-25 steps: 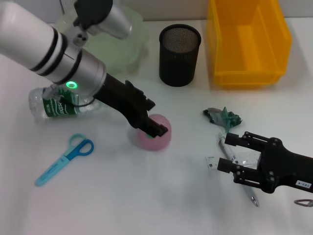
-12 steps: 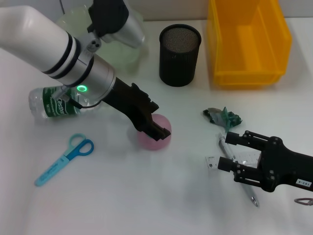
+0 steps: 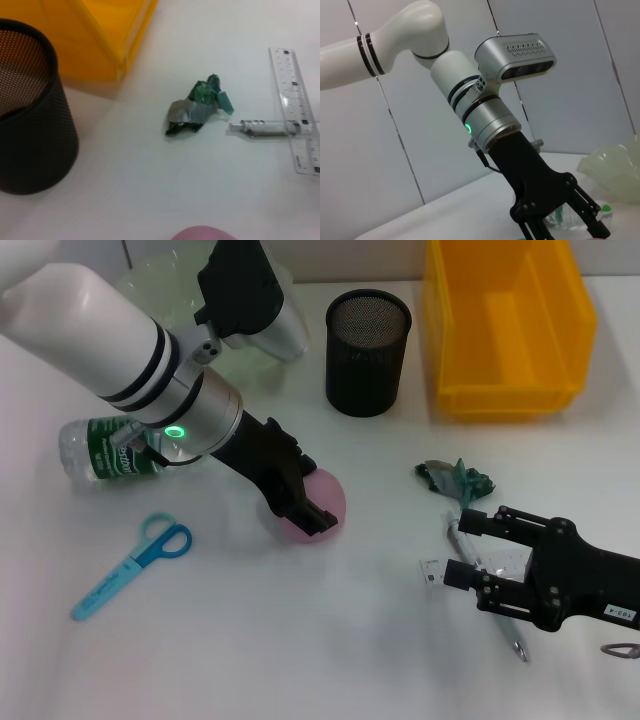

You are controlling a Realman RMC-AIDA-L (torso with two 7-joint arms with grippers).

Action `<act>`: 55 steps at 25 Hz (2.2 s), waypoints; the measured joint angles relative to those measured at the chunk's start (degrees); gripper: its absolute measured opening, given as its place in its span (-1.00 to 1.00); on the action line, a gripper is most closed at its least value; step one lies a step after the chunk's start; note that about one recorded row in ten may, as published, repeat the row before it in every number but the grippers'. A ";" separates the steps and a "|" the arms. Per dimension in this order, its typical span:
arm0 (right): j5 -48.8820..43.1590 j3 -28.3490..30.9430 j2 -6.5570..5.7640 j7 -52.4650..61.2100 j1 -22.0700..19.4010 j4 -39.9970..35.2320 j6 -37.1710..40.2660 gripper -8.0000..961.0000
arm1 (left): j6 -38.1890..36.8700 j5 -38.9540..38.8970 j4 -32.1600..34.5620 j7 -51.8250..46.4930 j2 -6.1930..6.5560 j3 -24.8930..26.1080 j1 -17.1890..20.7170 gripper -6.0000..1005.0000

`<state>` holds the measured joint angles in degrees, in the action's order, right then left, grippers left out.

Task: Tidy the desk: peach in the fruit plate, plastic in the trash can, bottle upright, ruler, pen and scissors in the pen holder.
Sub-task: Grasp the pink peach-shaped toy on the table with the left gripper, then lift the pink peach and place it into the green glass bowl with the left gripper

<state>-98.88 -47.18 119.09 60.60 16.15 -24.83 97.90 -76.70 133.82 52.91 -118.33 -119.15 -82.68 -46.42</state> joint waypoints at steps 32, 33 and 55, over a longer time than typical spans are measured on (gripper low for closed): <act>0.10 0.16 0.00 0.66 0.28 -0.05 -0.26 0.47 | 3.38 0.94 3.02 -2.21 0.23 -1.76 1.92 -0.62; 0.10 0.16 0.00 0.66 0.32 -0.04 -0.27 0.47 | 3.28 0.87 3.80 -2.32 0.28 -1.69 2.38 -0.65; 0.59 0.16 0.07 0.63 0.97 -0.04 -1.61 0.47 | 2.28 0.41 22.10 -5.12 0.50 2.29 12.28 -0.90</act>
<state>-98.29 -47.02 119.15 61.23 17.13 -24.87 96.29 -74.42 134.23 75.00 -123.45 -118.66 -80.39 -34.15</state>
